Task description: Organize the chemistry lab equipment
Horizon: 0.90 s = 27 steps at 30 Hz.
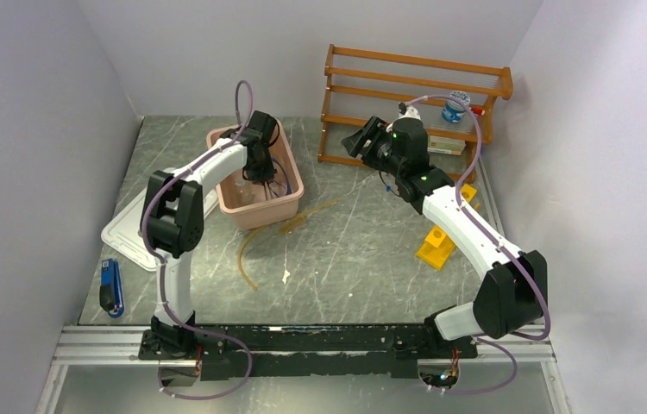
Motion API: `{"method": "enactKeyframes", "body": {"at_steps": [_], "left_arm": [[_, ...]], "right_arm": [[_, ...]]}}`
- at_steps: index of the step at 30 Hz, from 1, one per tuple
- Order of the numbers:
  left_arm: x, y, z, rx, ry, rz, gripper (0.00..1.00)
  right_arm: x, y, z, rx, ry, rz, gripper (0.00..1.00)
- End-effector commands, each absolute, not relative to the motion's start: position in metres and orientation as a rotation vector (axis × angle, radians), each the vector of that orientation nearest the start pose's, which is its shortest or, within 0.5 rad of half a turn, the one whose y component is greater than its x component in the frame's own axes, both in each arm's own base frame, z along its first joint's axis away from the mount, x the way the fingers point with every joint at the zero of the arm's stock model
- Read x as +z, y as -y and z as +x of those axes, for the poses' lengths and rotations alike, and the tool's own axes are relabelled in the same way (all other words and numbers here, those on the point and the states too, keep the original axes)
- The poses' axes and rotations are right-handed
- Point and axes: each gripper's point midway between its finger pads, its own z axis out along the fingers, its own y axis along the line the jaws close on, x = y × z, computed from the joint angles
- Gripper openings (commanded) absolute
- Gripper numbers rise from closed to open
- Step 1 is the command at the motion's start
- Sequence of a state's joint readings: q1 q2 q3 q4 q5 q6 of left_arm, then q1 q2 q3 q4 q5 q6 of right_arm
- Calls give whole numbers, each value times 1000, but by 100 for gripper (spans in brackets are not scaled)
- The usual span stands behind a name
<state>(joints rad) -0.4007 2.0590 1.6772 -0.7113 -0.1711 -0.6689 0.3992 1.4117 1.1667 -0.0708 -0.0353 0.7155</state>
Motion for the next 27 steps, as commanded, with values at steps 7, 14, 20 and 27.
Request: {"method": "enactKeyframes", "body": {"at_steps": [7, 14, 20, 27], "left_arm": [[91, 188, 446, -192, -2611, -392, 38], [138, 193, 453, -268, -2522, -345, 46], [193, 205, 444, -436, -2401, -221, 48], [259, 218, 414, -660, -2150, 10, 50]], "right_arm": [[265, -212, 412, 803, -1935, 249, 65], [256, -217, 412, 828, -1959, 259, 64], [213, -220, 413, 750, -2112, 318, 63], [138, -246, 397, 617, -2333, 399, 59]]}}
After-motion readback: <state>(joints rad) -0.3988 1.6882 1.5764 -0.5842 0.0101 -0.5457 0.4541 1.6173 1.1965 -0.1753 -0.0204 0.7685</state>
